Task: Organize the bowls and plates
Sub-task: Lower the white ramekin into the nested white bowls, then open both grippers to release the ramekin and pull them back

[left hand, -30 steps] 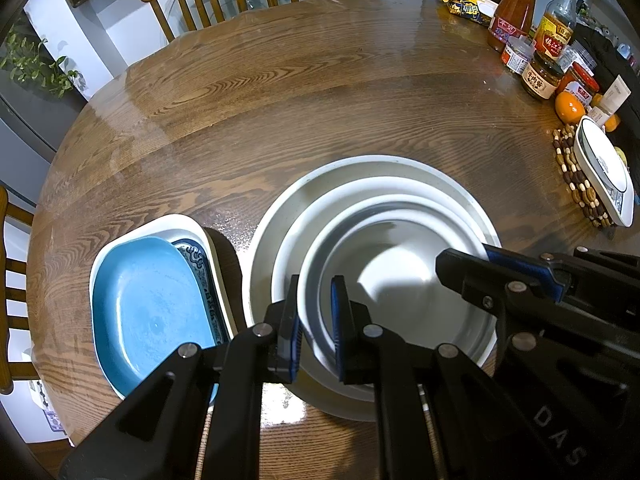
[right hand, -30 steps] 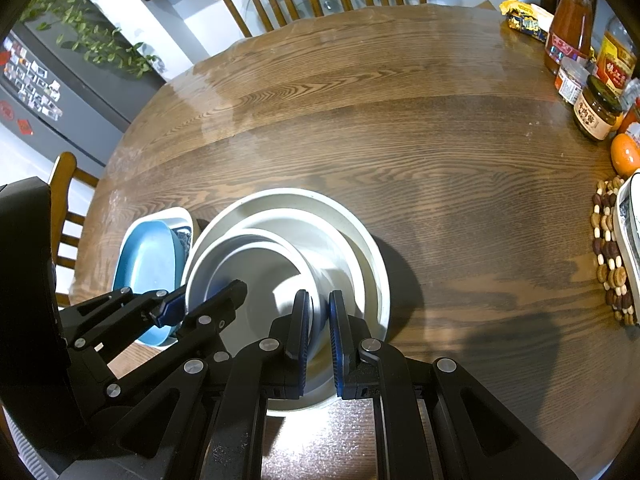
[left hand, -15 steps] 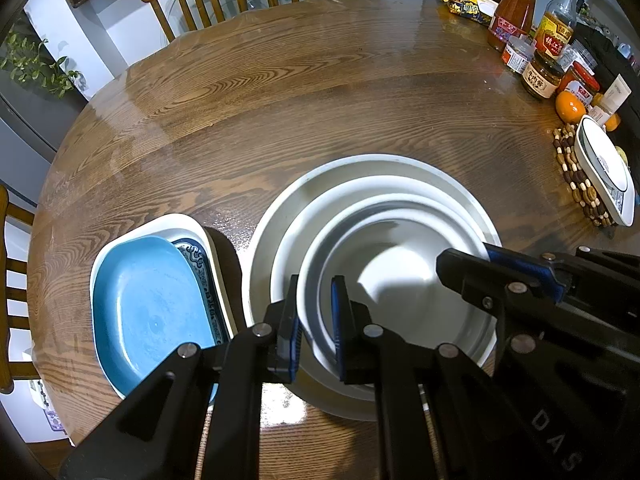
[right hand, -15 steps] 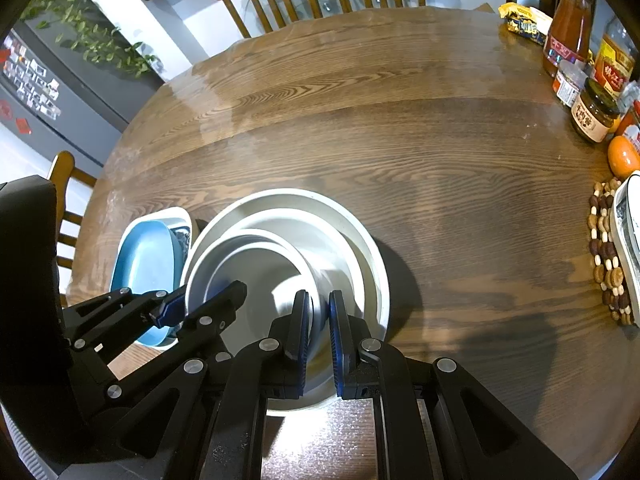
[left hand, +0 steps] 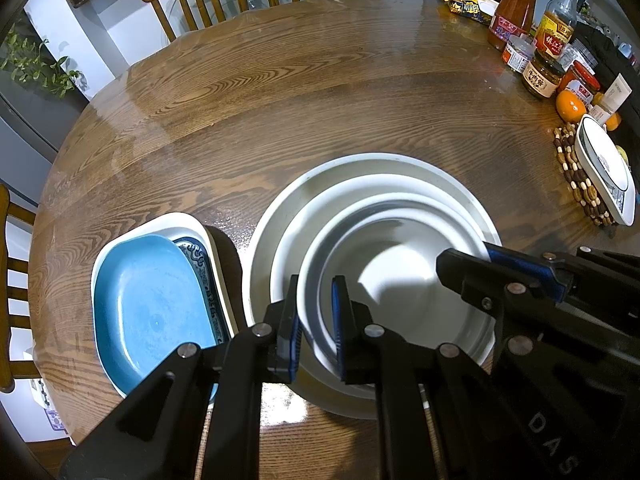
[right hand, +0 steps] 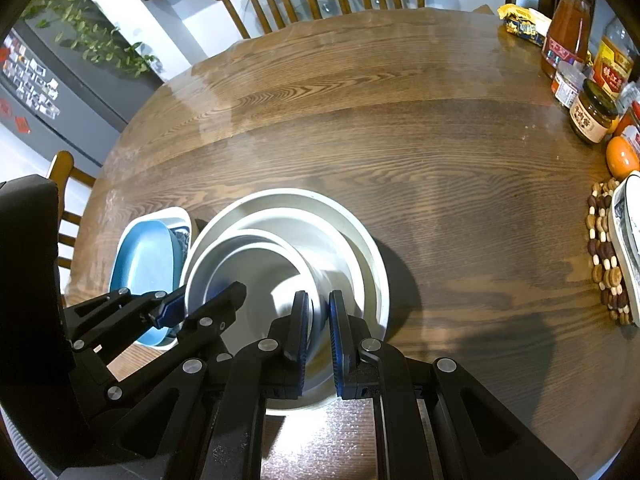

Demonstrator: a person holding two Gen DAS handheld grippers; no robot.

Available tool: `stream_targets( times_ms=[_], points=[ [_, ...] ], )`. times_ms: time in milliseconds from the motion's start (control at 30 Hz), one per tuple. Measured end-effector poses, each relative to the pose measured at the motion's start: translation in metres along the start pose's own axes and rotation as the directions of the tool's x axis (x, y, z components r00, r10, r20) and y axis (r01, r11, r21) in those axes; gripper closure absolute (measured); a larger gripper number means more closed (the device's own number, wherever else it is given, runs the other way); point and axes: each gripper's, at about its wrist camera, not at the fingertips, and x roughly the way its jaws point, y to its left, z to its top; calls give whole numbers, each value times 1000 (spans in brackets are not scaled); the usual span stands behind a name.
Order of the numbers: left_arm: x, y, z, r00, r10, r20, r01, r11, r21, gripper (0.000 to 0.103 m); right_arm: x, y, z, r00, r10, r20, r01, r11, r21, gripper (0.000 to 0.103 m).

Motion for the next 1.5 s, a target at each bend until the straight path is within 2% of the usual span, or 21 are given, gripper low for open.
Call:
stream_targets(
  times_ms=[133,800,1100,1267,1500],
  points=[
    [-1,-1,-1,1000,-11,3,11,1000,1,83,0,0,0,1000,1,0,-1,1000,1,92],
    [-15,-6,-2,999,-5,43,5,1000,12,80,-12,3,-2,1000,-6,26,6,1000,7,92],
    [-25,-4,-3,997,-5,73,5,1000,9,67,-23,6,-4,999,-1,54,1,1000,2,92],
    [-32,2,-4,996,-3,94,3,1000,0,53,-29,6,-4,998,2,68,-3,1000,9,92],
    [-38,6,-8,994,-7,106,8,1000,-12,50,-35,6,-6,997,1,77,-2,1000,12,91]
  ],
)
